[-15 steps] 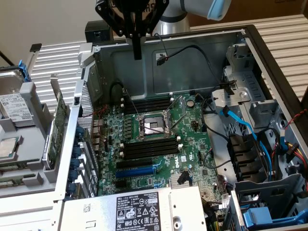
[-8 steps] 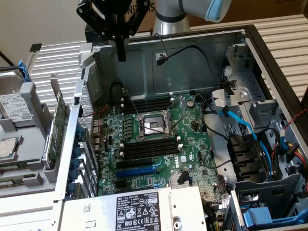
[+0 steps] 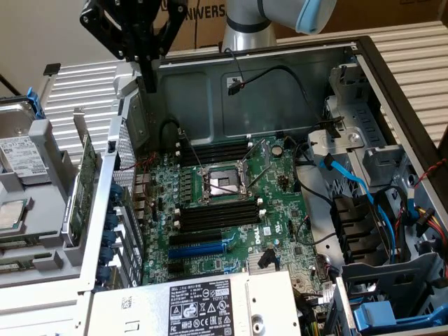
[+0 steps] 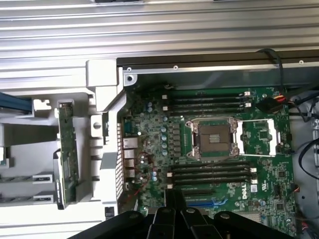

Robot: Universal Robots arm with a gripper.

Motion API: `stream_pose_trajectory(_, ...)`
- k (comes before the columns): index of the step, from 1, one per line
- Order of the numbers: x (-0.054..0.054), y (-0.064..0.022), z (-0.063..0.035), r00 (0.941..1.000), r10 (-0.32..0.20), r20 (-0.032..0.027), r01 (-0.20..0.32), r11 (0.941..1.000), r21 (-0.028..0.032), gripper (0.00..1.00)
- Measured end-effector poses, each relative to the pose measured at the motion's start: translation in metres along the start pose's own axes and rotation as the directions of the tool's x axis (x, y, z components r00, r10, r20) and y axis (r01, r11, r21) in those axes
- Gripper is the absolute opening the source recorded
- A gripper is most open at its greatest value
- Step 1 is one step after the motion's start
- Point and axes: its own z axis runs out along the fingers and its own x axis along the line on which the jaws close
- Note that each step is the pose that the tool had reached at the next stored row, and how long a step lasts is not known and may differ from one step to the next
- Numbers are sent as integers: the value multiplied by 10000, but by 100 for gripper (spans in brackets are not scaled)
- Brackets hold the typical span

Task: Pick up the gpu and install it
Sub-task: 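Reach for the gpu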

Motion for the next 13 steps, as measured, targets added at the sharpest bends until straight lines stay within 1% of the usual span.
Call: stream_pose_trajectory(13, 589, -42, -13, 10000, 0, 0, 0, 10000, 0, 11)
